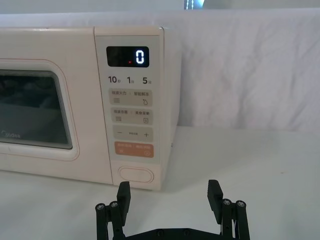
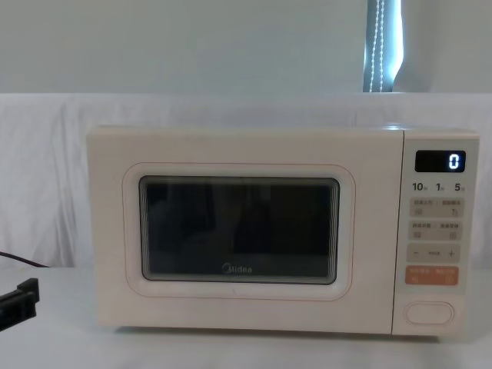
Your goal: Press the button to open the microwave door with one hand; close the microwave door with the other hand.
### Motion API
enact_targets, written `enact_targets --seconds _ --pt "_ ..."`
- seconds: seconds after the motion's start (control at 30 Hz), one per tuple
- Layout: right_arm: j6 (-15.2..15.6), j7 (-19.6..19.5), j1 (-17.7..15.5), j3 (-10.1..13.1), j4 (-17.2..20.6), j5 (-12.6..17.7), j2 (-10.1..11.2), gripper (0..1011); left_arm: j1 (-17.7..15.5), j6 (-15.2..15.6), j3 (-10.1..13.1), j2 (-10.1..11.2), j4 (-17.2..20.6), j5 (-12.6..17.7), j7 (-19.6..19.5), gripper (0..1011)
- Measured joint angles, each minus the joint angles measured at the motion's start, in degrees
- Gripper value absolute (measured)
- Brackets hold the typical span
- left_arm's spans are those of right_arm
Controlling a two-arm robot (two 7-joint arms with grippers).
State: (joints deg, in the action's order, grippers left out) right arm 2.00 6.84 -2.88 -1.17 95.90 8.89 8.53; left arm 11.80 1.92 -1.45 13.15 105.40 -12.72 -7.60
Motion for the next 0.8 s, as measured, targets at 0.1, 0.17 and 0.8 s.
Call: enact_targets --seconds 0.1,0.17,0.8 --pt "0.0 0.0 0.0 0.0 0.0 0.0 0.0 1000 -0.07 0.02 0.07 0.04 -0.02 0.02 -0.03 1001" --pt "0.0 0.0 0.0 0.0 0.0 0.0 0.0 1000 -0.13 0.05 0.11 0.06 -0.03 0.02 -0.05 1001" --pt "0.0 0.0 0.0 0.0 0.0 0.0 0.0 1000 -0.33 0.26 0.26 0.16 -0.04 0.02 -0.17 1001"
